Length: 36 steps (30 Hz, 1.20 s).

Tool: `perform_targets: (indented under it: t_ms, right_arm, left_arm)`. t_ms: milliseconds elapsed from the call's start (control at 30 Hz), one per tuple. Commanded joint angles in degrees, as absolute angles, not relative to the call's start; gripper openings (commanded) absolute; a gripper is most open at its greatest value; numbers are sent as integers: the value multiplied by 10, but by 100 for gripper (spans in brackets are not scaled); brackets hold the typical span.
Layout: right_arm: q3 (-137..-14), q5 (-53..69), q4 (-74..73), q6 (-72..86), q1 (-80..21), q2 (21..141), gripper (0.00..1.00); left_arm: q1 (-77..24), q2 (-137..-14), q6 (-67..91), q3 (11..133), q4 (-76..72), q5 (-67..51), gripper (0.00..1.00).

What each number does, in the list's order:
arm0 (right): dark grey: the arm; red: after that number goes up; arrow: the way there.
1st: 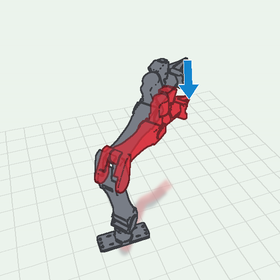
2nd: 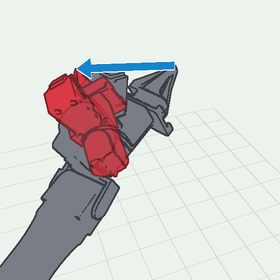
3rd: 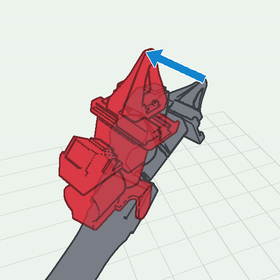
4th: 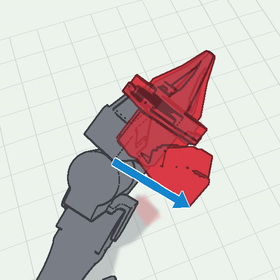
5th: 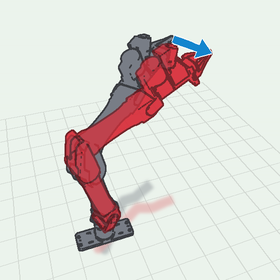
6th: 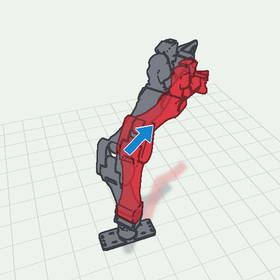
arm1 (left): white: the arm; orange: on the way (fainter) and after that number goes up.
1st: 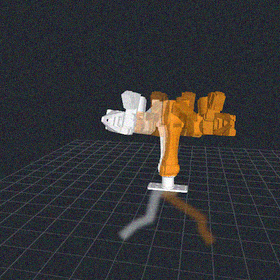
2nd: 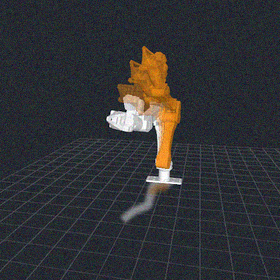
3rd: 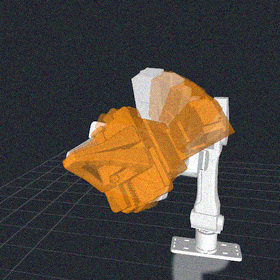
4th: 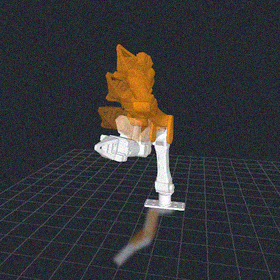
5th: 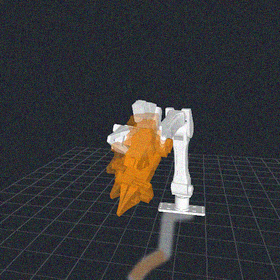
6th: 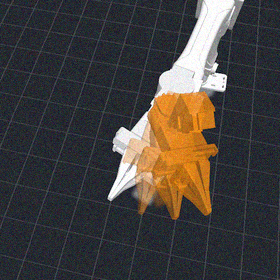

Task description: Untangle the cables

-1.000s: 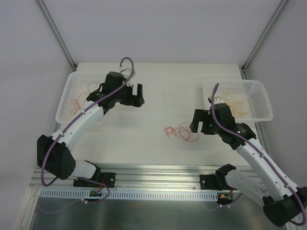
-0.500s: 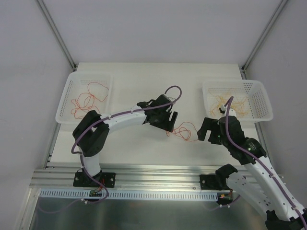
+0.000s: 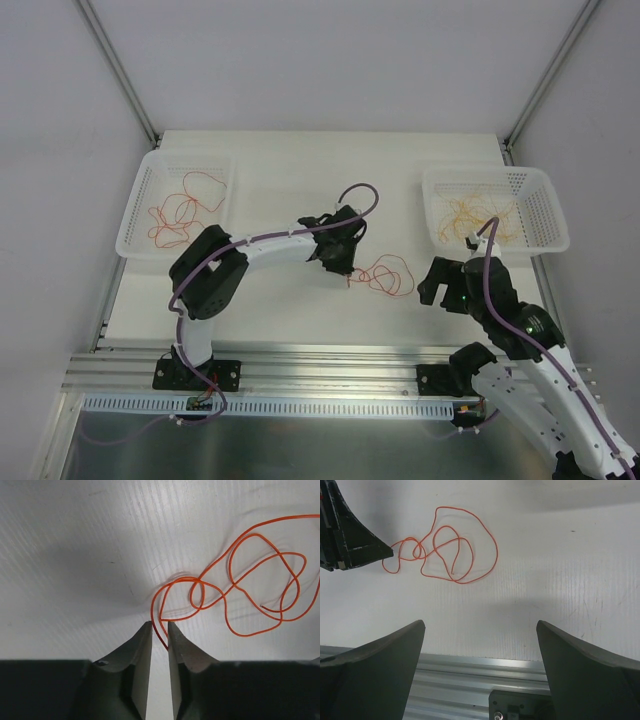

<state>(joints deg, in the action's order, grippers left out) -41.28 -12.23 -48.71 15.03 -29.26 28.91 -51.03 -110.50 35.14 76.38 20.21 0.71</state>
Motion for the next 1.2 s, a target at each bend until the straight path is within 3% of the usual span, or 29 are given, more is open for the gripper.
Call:
perform_targets:
  t_ms: [0, 100, 400, 633, 1167]
  right_arm:
    - [-410, -135, -495, 156, -295, 280, 100]
    - [-410, -133, -490, 156, -295, 284, 100]
    - [-412, -129, -480, 151, -294, 293, 100]
    - [-417, -129, -468, 147, -295, 306, 100]
    - [-432, -106, -421, 147, -294, 366, 100]
  left_arm:
    - [-514, -1086, 372, 747, 204, 22, 17]
    - [-514, -1056, 363, 732, 203, 41, 0]
    - [-501, -886, 266, 722, 215, 141, 0]
    - [-485, -765, 147, 779, 217, 209, 0]
    - [-241, -716, 43, 1049, 257, 177, 0]
